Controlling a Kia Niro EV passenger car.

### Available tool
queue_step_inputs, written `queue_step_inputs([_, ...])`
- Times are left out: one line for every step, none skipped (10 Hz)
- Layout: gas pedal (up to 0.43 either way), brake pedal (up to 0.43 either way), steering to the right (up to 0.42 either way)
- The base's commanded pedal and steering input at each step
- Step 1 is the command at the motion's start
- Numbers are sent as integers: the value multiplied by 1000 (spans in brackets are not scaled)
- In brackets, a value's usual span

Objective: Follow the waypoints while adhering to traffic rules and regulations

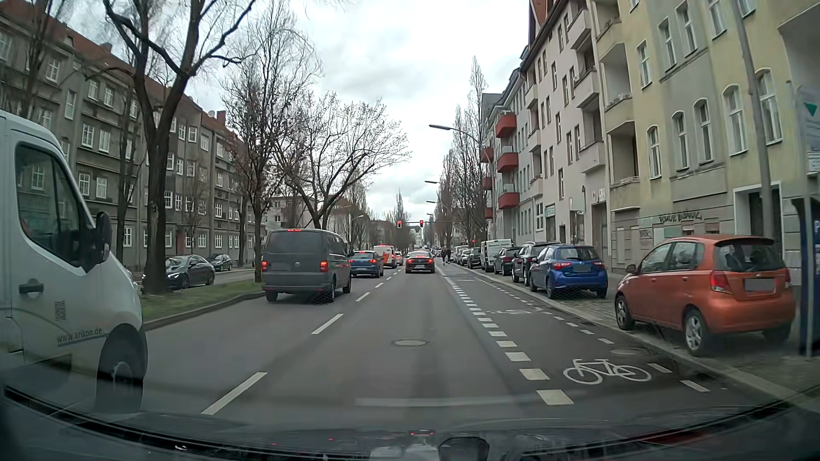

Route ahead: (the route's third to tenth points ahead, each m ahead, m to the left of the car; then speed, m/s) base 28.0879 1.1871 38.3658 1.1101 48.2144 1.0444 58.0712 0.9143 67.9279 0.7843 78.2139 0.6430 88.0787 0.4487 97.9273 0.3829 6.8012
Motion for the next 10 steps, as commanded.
queue_step_inputs([0,12,-2])
queue_step_inputs([0,12,-2])
queue_step_inputs([0,12,-2])
queue_step_inputs([0,12,-2])
queue_step_inputs([0,12,-2])
queue_step_inputs([0,12,-2])
queue_step_inputs([0,12,-2])
queue_step_inputs([0,12,-2])
queue_step_inputs([0,12,-2])
queue_step_inputs([0,12,-2])
